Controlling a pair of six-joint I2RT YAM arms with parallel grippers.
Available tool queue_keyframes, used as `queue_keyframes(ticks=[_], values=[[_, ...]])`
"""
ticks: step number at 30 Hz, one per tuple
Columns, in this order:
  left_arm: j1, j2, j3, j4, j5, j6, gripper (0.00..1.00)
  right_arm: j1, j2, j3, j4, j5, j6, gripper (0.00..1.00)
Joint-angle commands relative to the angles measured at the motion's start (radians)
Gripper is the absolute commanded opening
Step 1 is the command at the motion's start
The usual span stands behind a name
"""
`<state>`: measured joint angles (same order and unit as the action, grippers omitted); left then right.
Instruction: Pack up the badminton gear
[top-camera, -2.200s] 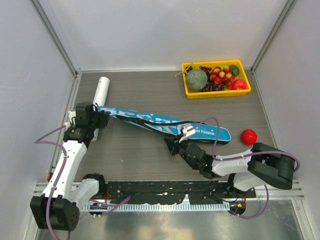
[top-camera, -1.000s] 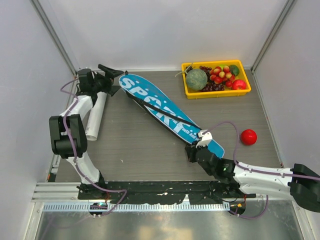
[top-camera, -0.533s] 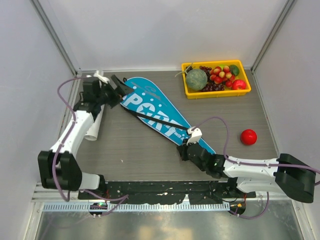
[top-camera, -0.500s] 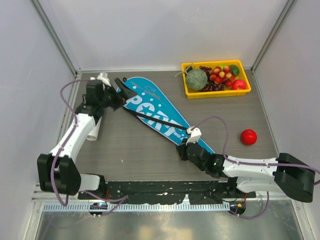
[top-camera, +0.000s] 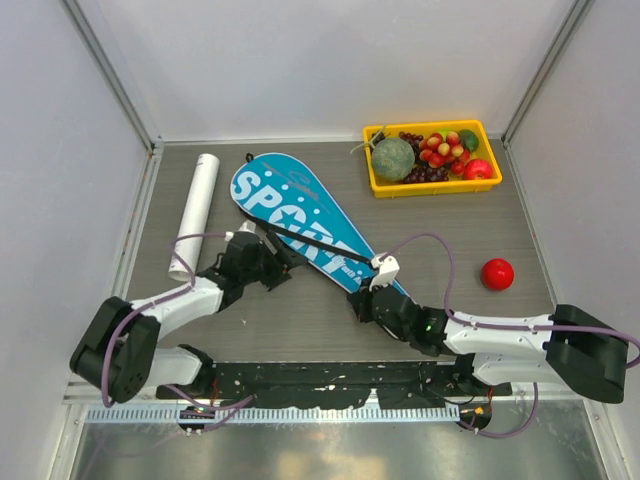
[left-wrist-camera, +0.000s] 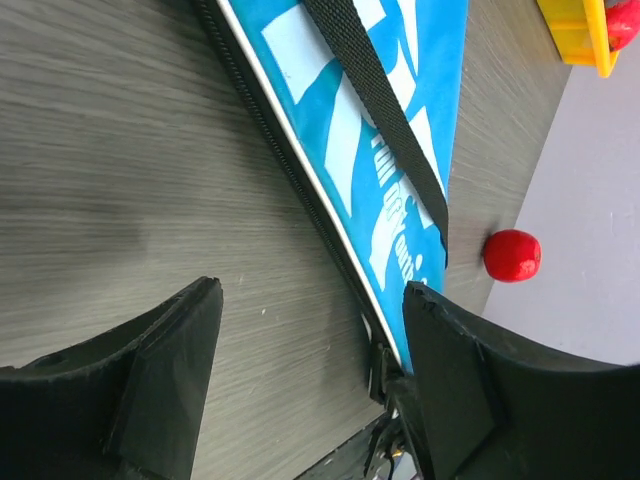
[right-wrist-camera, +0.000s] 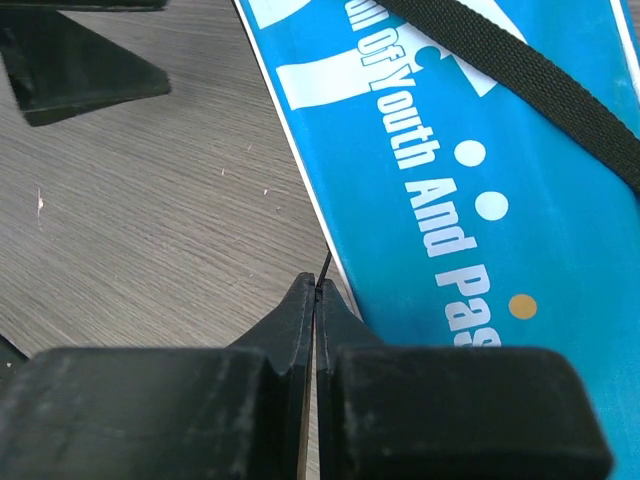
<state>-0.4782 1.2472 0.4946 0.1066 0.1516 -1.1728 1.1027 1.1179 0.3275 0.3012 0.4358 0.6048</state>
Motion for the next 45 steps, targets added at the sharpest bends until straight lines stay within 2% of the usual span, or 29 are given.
queue_keyframes(ticks=[1, 4, 6, 16, 18, 22, 23, 27, 32, 37, 45], values=[[-0.052, 0.107, 0.035, 0.214, -0.060, -0.079, 0.76, 0.009, -0.046, -0.011, 0.090, 0.003, 0.033, 0.05], [-0.086, 0.193, 0.039, 0.323, -0.063, -0.091, 0.74, 0.014, -0.061, -0.031, 0.087, 0.004, 0.047, 0.05], [-0.106, 0.242, 0.053, 0.338, -0.063, -0.097, 0.71, 0.014, -0.073, -0.048, 0.087, 0.012, 0.056, 0.05], [-0.134, 0.426, 0.068, 0.539, -0.058, -0.152, 0.48, 0.014, -0.162, -0.107, 0.033, 0.029, 0.101, 0.05], [-0.135, 0.445, 0.068, 0.577, -0.061, -0.169, 0.36, 0.014, -0.191, -0.110, -0.005, 0.037, 0.105, 0.05], [-0.131, 0.442, 0.096, 0.594, -0.069, -0.189, 0.03, 0.014, -0.278, -0.136, -0.114, 0.087, 0.145, 0.05], [-0.131, 0.433, 0.108, 0.578, -0.070, -0.192, 0.00, 0.013, -0.294, -0.151, -0.134, 0.116, 0.174, 0.05], [-0.126, 0.373, 0.224, 0.376, -0.116, -0.162, 0.00, 0.014, -0.444, -0.176, -0.293, 0.190, 0.245, 0.05], [-0.120, 0.308, 0.393, 0.134, -0.245, -0.065, 0.00, 0.014, -0.608, -0.166, -0.560, 0.282, 0.325, 0.05], [-0.070, 0.311, 0.456, 0.110, -0.235, -0.088, 0.00, 0.014, -0.723, -0.160, -0.764, 0.371, 0.432, 0.05], [0.019, 0.296, 0.550, 0.044, -0.169, -0.077, 0.00, 0.014, -0.834, -0.146, -0.820, 0.487, 0.431, 0.05]])
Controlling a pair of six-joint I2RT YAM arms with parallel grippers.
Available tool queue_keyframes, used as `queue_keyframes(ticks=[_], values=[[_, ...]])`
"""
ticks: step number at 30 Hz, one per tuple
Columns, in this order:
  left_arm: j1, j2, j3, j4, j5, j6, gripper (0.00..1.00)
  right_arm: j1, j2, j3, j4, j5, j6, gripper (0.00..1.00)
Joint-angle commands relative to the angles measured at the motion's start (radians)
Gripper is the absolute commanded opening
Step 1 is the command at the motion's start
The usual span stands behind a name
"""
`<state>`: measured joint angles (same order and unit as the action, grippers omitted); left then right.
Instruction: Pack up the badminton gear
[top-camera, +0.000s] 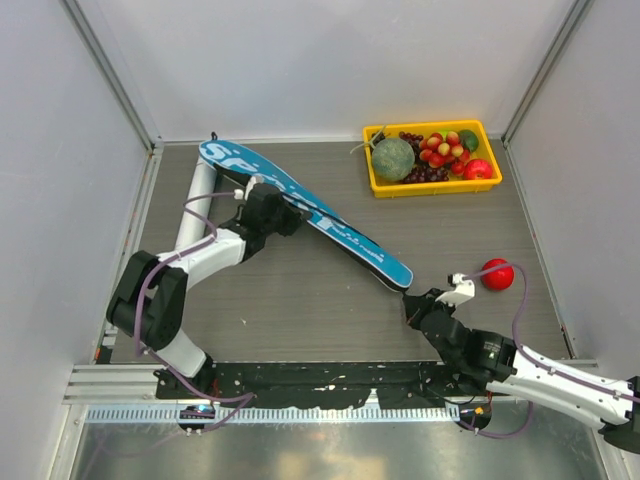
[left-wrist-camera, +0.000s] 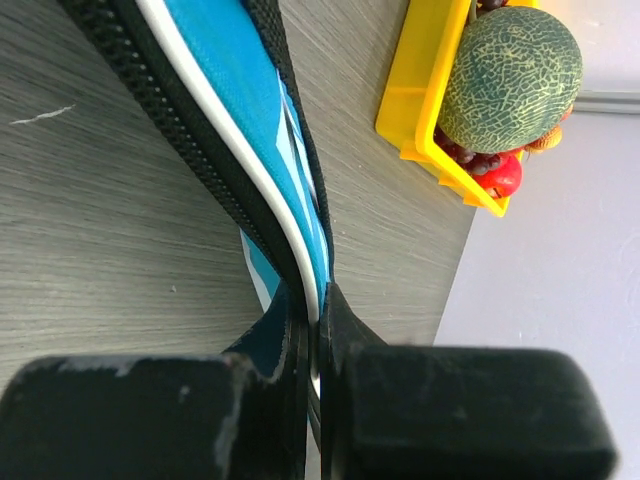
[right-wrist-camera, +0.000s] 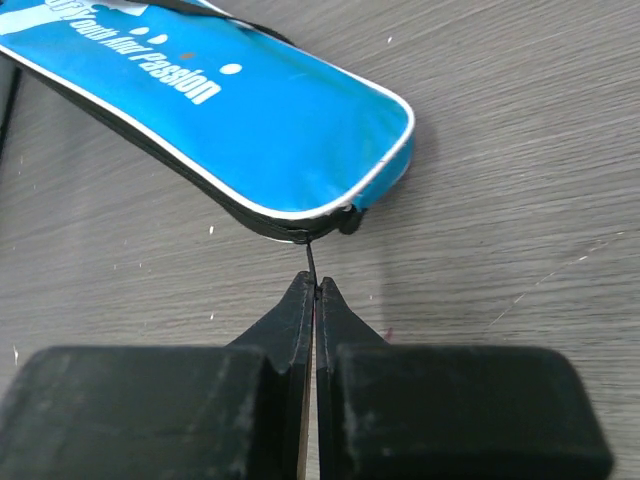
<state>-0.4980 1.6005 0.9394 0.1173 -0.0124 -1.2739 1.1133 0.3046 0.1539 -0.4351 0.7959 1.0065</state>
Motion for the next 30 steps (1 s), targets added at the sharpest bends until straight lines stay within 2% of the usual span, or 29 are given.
queue_keyframes(ticks=[1, 11, 14, 17, 19, 21, 22, 24, 30], values=[[0.047, -0.062, 0.117, 0.022, 0.006, 0.033, 0.00, 0.003, -0.009, 0.033, -0.085, 0.135, 0.029, 0.05], [0.076, -0.074, 0.095, 0.079, 0.219, 0.054, 0.00, 0.002, 0.099, 0.067, -0.044, 0.285, -0.029, 0.05], [0.110, -0.076, 0.076, 0.101, 0.284, 0.064, 0.00, -0.001, 0.165, 0.087, -0.060, 0.298, 0.001, 0.05], [0.141, -0.057, 0.082, 0.107, 0.353, 0.083, 0.00, -0.009, 0.228, 0.139, -0.155, 0.324, 0.093, 0.05], [0.138, -0.047, 0.093, 0.105, 0.393, 0.100, 0.00, -0.009, 0.252, 0.156, -0.154, 0.316, 0.087, 0.05], [0.122, -0.042, 0.079, 0.123, 0.413, 0.111, 0.00, -0.009, 0.251, 0.161, -0.102, 0.290, 0.006, 0.05], [0.115, -0.040, 0.066, 0.151, 0.419, 0.114, 0.00, -0.009, 0.243, 0.158, -0.003, 0.245, -0.119, 0.13], [0.102, -0.030, 0.039, 0.214, 0.440, 0.116, 0.00, -0.009, 0.228, 0.153, 0.091, 0.171, -0.234, 0.30], [0.098, 0.065, 0.024, 0.401, 0.535, 0.128, 0.00, -0.009, 0.220, 0.222, 0.024, 0.111, -0.284, 0.67]])
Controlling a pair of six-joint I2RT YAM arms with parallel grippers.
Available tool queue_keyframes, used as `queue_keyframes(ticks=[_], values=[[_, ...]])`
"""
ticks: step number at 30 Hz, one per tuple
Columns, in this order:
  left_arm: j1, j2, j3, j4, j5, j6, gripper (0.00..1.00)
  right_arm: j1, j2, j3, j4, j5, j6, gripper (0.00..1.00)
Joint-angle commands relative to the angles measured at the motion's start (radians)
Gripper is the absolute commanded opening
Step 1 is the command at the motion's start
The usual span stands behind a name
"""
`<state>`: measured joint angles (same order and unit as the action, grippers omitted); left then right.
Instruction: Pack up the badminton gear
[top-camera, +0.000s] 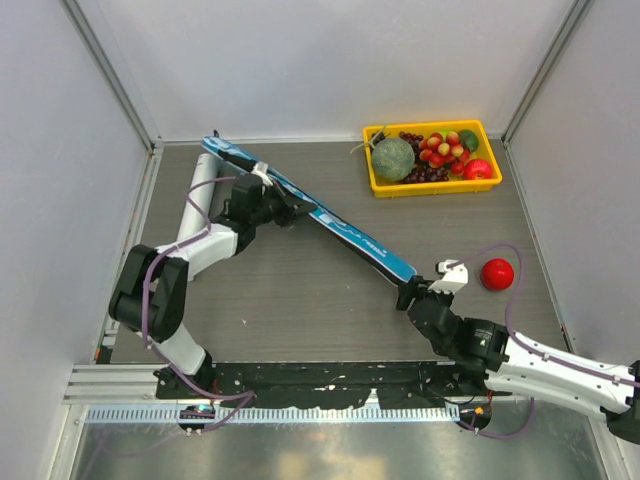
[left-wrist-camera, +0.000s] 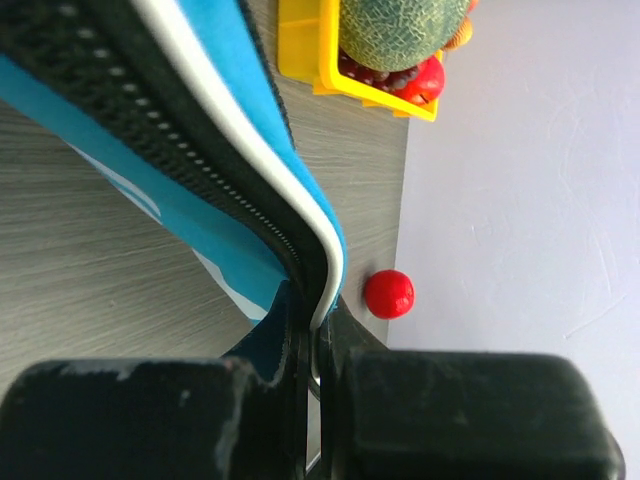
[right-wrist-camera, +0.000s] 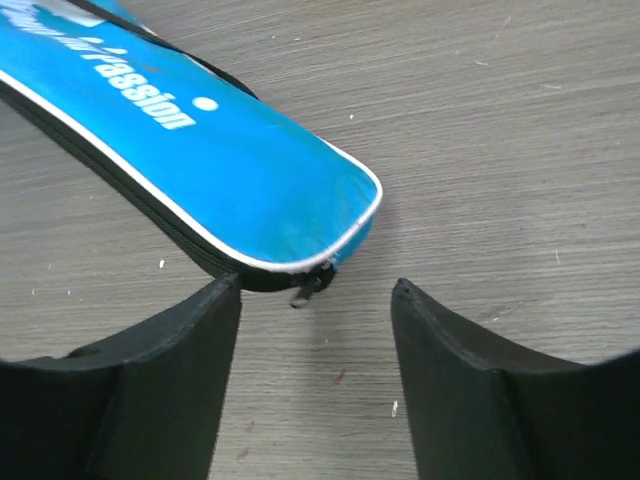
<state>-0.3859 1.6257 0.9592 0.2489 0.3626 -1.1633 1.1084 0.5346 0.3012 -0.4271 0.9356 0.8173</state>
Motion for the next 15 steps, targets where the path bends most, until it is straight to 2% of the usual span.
queue_keyframes(ticks=[1, 2, 3, 4, 7, 8, 9, 10, 11, 15], values=[[-0.013, 0.057, 0.007, 0.283, 0.180, 0.023, 0.00, -0.004, -0.019, 0.094, 0.013, -0.035, -0.104, 0.71], [-0.011, 0.072, 0.015, 0.283, 0.200, 0.031, 0.00, -0.004, -0.022, 0.104, 0.014, -0.050, -0.125, 0.86], [-0.010, 0.086, 0.018, 0.283, 0.213, 0.045, 0.00, -0.004, -0.036, 0.121, 0.024, -0.058, -0.157, 0.95], [-0.010, 0.091, 0.019, 0.271, 0.223, 0.059, 0.04, -0.004, -0.038, 0.137, 0.030, -0.075, -0.176, 0.95], [-0.004, 0.083, 0.029, 0.169, 0.233, 0.125, 0.46, -0.004, -0.044, 0.177, 0.040, -0.113, -0.249, 0.96], [-0.002, 0.068, 0.038, 0.094, 0.230, 0.157, 0.67, -0.004, -0.044, 0.197, 0.034, -0.116, -0.257, 0.95], [-0.002, 0.050, 0.053, 0.026, 0.223, 0.193, 0.83, -0.004, -0.044, 0.211, 0.013, -0.124, -0.259, 0.96], [-0.002, 0.025, 0.071, -0.061, 0.213, 0.244, 0.93, -0.004, -0.044, 0.237, 0.002, -0.130, -0.259, 0.95], [-0.002, -0.004, 0.097, -0.156, 0.196, 0.290, 0.99, -0.004, -0.045, 0.249, -0.015, -0.148, -0.270, 0.96], [-0.002, -0.134, 0.179, -0.457, 0.087, 0.483, 1.00, -0.004, -0.055, 0.329, -0.073, -0.162, -0.261, 0.95]])
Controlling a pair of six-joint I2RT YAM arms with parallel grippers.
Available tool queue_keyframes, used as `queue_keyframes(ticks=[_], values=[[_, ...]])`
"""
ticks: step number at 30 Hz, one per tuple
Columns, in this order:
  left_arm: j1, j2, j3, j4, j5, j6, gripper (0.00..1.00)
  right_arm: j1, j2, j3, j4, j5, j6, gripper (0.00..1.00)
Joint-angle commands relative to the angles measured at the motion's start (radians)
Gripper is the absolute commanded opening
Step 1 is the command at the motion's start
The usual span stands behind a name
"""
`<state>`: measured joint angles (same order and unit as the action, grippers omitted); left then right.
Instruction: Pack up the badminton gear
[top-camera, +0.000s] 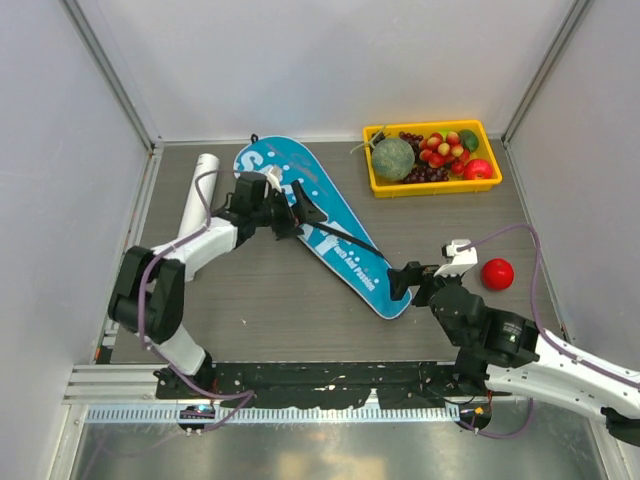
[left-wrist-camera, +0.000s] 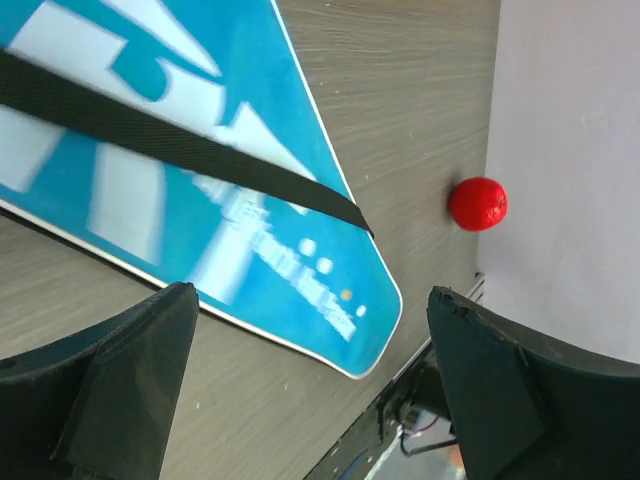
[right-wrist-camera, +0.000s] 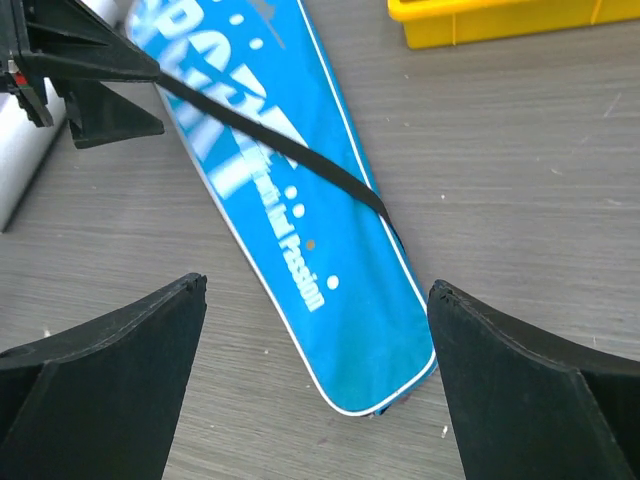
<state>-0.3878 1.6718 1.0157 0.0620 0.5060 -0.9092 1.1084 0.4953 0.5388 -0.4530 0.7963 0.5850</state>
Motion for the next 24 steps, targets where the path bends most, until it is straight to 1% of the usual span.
queue_keyframes(ticks=[1, 4, 9, 13, 18, 22, 24], values=[[0.001, -0.232, 0.141, -0.324, -0.073, 0.262, 1.00, -0.004, -0.021, 0.122, -0.062, -0.023, -0.025, 0.96], [0.000, -0.352, 0.198, -0.451, -0.132, 0.338, 1.00, -0.004, -0.032, 0.187, -0.117, -0.023, -0.020, 0.96], [0.000, -0.584, 0.190, -0.498, -0.116, 0.427, 1.00, -0.004, -0.064, 0.297, -0.154, -0.035, -0.048, 0.95], [0.000, -0.782, 0.124, -0.489, -0.083, 0.487, 0.99, -0.004, -0.099, 0.332, -0.151, -0.046, -0.063, 0.95], [0.000, -1.029, -0.012, -0.435, -0.090, 0.489, 1.00, -0.004, -0.136, 0.339, -0.144, -0.074, -0.076, 0.96], [0.000, -1.170, -0.091, -0.439, -0.132, 0.512, 1.00, -0.004, -0.141, 0.349, -0.142, -0.085, -0.085, 0.96], [0.000, -1.216, -0.111, -0.459, -0.187, 0.535, 0.99, -0.004, -0.141, 0.351, -0.138, -0.085, -0.093, 0.96]])
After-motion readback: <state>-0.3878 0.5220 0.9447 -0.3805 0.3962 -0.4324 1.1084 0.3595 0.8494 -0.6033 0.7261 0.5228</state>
